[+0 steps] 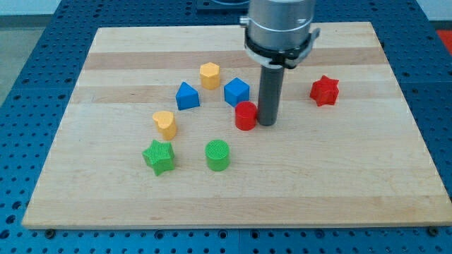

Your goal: Move the red star right a bit

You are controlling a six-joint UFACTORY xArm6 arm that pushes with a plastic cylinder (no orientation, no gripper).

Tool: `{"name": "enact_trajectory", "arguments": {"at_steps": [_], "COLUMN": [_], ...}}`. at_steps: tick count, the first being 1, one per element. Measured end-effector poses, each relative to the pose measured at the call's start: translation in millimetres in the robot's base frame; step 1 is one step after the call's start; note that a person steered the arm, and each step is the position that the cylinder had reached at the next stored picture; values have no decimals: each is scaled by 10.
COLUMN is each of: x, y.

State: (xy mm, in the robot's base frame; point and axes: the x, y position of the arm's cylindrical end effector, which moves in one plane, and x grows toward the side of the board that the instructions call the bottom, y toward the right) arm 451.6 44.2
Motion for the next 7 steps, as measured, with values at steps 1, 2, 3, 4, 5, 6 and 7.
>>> {"name": "enact_trajectory", "arguments": {"at_steps": [1, 2, 3, 4, 5, 6, 7], "x": [-164, -171, -185, -185, -276, -333, -355], "y": [4, 187, 466, 526, 600, 602, 654]}}
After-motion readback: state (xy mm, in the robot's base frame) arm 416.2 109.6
